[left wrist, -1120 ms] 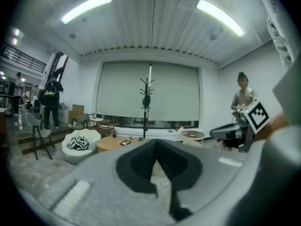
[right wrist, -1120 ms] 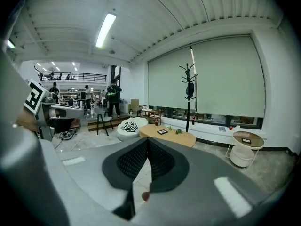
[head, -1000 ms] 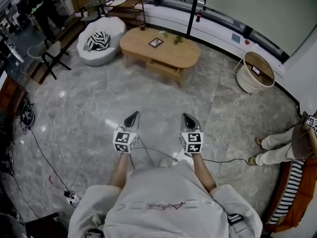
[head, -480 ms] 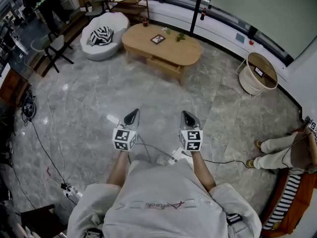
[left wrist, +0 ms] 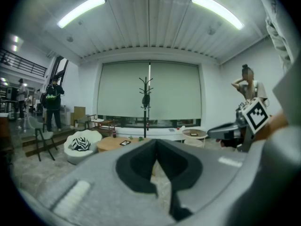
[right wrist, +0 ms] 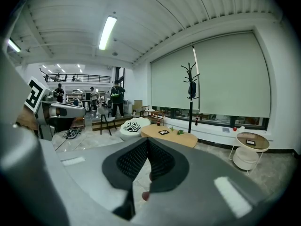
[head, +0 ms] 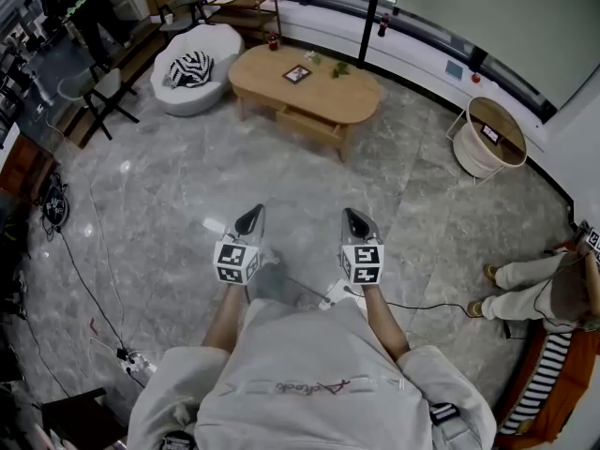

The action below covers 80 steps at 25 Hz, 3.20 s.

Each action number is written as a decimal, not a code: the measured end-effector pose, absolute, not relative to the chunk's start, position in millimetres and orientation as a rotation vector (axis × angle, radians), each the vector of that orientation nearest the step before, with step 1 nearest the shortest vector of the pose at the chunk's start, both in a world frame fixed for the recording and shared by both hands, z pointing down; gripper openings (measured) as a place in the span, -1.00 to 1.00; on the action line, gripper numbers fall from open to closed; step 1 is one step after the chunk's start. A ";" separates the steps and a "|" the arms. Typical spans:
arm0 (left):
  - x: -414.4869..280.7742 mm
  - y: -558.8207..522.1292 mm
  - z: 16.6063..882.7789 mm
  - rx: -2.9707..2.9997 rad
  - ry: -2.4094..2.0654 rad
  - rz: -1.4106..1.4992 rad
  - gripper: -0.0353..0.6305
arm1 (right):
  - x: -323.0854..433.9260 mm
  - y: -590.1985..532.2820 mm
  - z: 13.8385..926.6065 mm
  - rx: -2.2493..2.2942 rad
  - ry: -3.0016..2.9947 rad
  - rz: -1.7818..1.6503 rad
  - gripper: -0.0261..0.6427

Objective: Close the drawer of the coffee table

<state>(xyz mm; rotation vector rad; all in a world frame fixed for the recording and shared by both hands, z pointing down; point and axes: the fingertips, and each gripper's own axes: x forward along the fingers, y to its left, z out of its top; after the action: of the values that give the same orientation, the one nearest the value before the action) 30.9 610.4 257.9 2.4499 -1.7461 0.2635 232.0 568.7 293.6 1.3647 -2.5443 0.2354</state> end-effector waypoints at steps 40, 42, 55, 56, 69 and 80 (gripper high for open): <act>-107.9 382.4 262.2 2.434 -1.738 0.169 -0.89 | 112.4 343.3 281.5 1.379 -2.468 0.152 -0.91; -117.3 370.9 261.9 2.429 -1.735 0.159 -0.89 | 104.3 331.4 279.0 1.381 -2.460 0.145 -0.91; -156.4 263.7 253.7 2.478 -1.672 0.165 -0.89 | 71.4 231.4 271.3 1.463 -2.405 0.158 -0.91; -159.4 254.5 253.1 2.484 -1.669 0.165 -0.89 | 68.9 223.0 271.3 1.471 -2.402 0.158 -0.91; -208.6 161.1 258.7 2.508 -1.649 0.173 -0.89 | 25.0 128.2 277.2 1.531 -2.388 0.156 -0.91; -224.9 134.0 270.8 2.550 -1.575 0.199 -0.89 | 8.0 118.8 293.1 1.580 -2.343 0.185 -0.90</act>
<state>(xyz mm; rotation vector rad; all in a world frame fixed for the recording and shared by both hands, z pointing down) -224.9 134.0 270.8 2.5502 -1.5747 0.1986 8.0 118.8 293.1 1.5803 -2.3429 0.1855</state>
